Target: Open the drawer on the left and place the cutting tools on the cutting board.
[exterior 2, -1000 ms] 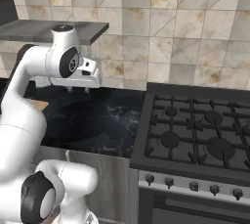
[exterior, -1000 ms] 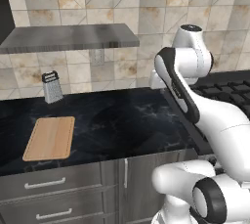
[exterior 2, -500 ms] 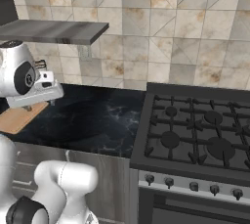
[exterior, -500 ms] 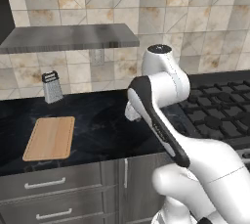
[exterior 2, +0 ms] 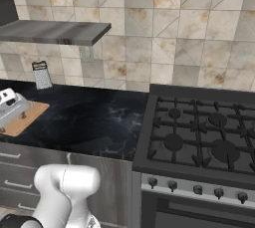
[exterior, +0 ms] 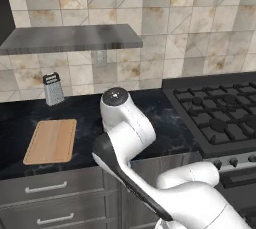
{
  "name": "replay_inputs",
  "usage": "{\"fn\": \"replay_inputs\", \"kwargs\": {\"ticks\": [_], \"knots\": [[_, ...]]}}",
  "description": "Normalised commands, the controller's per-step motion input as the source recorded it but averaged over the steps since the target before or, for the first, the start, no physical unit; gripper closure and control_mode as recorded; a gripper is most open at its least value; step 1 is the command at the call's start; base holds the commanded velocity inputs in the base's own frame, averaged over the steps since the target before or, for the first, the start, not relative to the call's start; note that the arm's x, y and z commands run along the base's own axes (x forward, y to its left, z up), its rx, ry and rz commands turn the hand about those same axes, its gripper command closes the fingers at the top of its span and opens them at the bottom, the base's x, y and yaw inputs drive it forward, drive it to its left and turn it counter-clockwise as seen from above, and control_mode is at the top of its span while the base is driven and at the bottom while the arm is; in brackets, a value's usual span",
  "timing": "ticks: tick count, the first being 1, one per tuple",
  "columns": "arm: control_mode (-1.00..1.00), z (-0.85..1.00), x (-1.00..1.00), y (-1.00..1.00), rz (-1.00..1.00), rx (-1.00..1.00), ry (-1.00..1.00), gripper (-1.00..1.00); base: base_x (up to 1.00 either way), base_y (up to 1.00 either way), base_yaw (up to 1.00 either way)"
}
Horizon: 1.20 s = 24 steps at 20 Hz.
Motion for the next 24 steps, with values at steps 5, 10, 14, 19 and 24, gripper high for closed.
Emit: {"fn": "replay_inputs", "kwargs": {"ticks": [5,10,14,19,24], "knots": [[-1.0,-0.43,0.0,1.0,0.34,-0.18,-0.32,-1.0,0.0,0.0,0.0],[-1.0,-0.56,0.0,1.0,0.37,-0.18,-0.22,-1.0,0.0,0.0,0.0],[-1.0,-0.62,0.0,0.96,0.21,-0.38,0.02,-1.0,0.0,0.0,0.0],[-1.0,-0.56,0.0,0.36,0.01,-0.28,0.02,-1.0,0.0,0.0,0.0],[-1.0,-0.44,0.0,0.27,0.0,-0.08,-0.14,-1.0,0.0,0.0,0.0]]}}
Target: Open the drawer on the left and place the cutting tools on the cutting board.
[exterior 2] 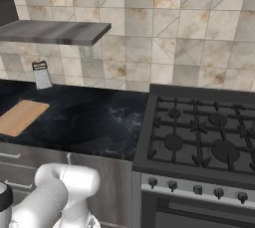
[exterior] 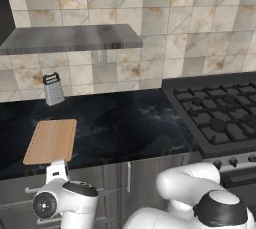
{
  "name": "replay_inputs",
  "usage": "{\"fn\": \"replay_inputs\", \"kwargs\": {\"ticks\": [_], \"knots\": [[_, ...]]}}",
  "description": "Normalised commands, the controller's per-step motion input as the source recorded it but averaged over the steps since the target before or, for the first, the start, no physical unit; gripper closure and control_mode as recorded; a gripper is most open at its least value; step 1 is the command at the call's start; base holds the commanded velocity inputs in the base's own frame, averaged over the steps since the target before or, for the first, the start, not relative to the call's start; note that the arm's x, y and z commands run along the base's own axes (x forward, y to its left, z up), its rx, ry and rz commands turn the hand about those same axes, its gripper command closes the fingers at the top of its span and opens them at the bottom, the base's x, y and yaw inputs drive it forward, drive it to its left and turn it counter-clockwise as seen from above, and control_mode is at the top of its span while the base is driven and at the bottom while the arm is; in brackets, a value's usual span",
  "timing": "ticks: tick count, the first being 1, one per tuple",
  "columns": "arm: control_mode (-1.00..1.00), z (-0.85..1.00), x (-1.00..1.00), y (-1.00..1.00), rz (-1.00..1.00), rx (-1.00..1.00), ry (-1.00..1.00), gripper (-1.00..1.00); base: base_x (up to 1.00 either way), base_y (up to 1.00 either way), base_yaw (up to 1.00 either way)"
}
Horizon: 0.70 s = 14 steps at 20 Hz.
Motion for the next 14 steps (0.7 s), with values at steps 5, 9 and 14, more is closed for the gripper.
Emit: {"fn": "replay_inputs", "kwargs": {"ticks": [5,9,14], "knots": [[-1.0,-0.67,0.13,0.59,0.0,-0.01,-0.17,-1.0,0.0,0.0,0.0],[-1.0,-0.59,0.12,0.52,0.02,0.0,-0.2,-1.0,0.0,0.0,0.0],[-1.0,-0.51,0.15,0.47,0.04,0.0,-0.15,-1.0,0.0,0.0,0.0]]}}
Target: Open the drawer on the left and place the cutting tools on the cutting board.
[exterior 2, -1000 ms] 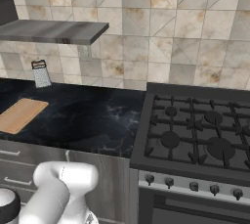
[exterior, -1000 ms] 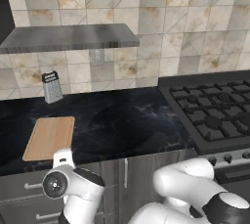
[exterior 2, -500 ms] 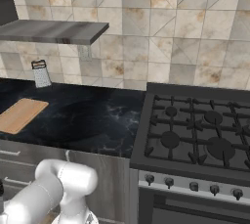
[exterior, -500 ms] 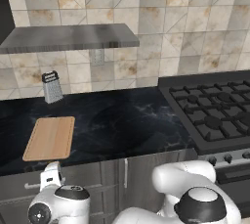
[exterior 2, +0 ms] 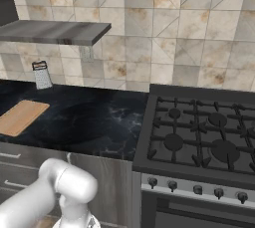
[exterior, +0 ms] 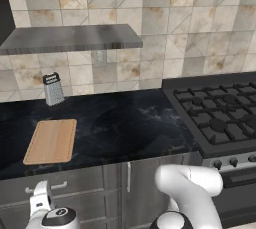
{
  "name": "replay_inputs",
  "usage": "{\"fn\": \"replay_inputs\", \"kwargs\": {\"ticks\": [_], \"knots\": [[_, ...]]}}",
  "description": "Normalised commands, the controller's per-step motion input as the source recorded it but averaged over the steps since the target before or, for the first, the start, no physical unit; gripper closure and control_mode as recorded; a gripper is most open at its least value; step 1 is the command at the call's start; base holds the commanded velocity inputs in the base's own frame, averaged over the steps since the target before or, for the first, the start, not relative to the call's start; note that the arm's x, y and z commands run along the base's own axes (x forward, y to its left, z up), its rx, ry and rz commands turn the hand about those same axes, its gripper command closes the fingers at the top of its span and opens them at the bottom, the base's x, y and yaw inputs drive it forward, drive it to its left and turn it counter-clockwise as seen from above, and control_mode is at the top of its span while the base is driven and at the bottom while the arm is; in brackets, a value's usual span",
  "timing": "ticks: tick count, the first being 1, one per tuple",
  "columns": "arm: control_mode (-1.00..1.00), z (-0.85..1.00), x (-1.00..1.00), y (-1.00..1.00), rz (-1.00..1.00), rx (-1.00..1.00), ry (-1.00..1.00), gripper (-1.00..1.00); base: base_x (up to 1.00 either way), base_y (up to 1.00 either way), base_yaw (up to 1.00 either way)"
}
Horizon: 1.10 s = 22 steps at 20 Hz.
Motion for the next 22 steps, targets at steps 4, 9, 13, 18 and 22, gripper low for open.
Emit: {"fn": "replay_inputs", "kwargs": {"ticks": [4,9,13,18,22], "knots": [[-1.0,-0.49,0.37,0.05,0.06,-0.01,-0.03,-1.0,0.0,0.0,0.0],[-1.0,-0.31,0.39,0.0,0.09,0.0,0.0,-1.0,0.0,0.0,0.0],[-1.0,-0.04,0.33,0.0,0.05,0.0,-0.02,-1.0,0.0,0.0,0.0],[-1.0,-0.07,0.3,0.0,0.03,0.0,-0.05,-1.0,0.0,0.0,0.0],[-1.0,-0.25,0.29,0.03,0.01,0.0,-0.01,-1.0,0.0,0.0,0.0]]}}
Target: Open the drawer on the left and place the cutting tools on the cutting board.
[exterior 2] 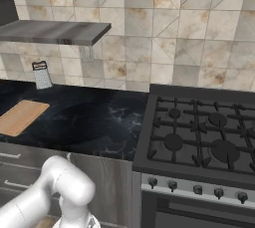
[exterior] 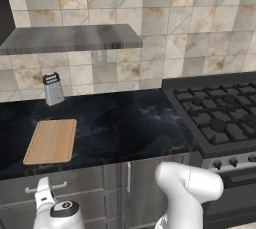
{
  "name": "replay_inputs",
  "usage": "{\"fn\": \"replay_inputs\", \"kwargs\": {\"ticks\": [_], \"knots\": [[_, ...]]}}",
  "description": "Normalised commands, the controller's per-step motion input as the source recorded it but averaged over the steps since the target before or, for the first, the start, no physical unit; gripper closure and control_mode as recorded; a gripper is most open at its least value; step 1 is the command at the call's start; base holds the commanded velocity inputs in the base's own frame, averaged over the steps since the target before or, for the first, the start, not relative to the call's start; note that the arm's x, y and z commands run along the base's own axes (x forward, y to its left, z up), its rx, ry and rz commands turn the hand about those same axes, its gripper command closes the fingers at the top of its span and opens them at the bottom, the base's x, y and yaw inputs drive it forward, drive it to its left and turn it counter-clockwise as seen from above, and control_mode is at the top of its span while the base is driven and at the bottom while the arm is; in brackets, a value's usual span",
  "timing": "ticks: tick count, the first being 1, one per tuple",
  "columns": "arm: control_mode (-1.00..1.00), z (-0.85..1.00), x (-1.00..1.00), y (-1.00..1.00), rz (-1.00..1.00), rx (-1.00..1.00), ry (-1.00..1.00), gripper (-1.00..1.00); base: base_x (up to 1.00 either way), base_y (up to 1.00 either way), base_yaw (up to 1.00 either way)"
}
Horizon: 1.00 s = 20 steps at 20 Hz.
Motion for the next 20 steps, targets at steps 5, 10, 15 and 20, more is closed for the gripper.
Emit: {"fn": "replay_inputs", "kwargs": {"ticks": [5,10,15,20], "knots": [[-1.0,-0.38,0.36,0.06,0.0,0.0,-0.01,-1.0,0.0,0.0,0.0],[-1.0,-0.2,0.06,0.13,0.0,0.0,-0.09,-1.0,0.0,0.0,0.0],[-1.0,-0.26,0.0,0.25,0.0,0.0,-0.09,-1.0,0.0,0.0,0.0],[-1.0,-0.19,0.0,0.15,0.0,0.0,-0.1,-1.0,0.0,0.0,0.0]]}}
